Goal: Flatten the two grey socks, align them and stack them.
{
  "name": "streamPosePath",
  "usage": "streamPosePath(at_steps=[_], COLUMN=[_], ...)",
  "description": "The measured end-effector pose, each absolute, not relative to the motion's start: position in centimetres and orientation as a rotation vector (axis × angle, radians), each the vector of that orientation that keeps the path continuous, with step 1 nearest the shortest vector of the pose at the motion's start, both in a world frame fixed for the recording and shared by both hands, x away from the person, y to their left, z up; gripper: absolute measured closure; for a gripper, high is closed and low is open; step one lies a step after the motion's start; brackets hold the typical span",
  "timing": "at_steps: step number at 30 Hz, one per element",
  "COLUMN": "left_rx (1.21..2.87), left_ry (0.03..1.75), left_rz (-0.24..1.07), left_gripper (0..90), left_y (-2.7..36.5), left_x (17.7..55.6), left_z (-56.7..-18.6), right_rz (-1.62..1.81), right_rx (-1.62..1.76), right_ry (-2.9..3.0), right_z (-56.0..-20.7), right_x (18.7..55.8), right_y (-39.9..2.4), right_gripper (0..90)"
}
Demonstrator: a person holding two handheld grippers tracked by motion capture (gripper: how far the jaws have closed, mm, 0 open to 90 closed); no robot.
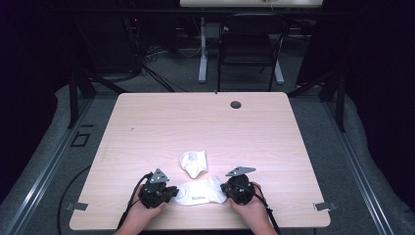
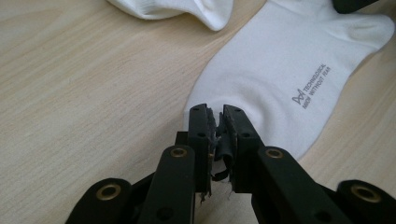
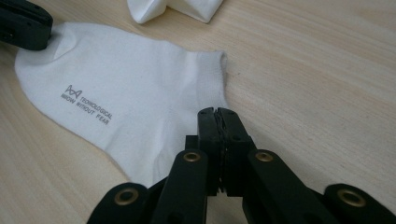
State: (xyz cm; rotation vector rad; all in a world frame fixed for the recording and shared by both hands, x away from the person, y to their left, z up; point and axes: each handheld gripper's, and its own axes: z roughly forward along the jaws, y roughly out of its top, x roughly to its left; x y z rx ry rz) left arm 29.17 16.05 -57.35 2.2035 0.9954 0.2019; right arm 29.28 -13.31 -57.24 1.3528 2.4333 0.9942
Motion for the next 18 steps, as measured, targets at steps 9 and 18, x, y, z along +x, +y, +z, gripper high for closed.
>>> streamPosePath(at_steps=[9,18], left_rx=[2.199,2.211], left_ry=[1.043,1.044], left_rz=[0.201,0.201], left_gripper=[82.4,82.2], left_y=[16.8,16.9], left_x=[29.1,28.6], left_z=[-57.2,-57.1], right_rz=[0.993,0.991], right_rx=[1.337,1.337], right_ry=[2.479,2.493], right_z=[-57.1,-57.1], right_x=[28.2,27.7], right_y=[-12.8,-12.5], right_gripper=[89.7,89.6])
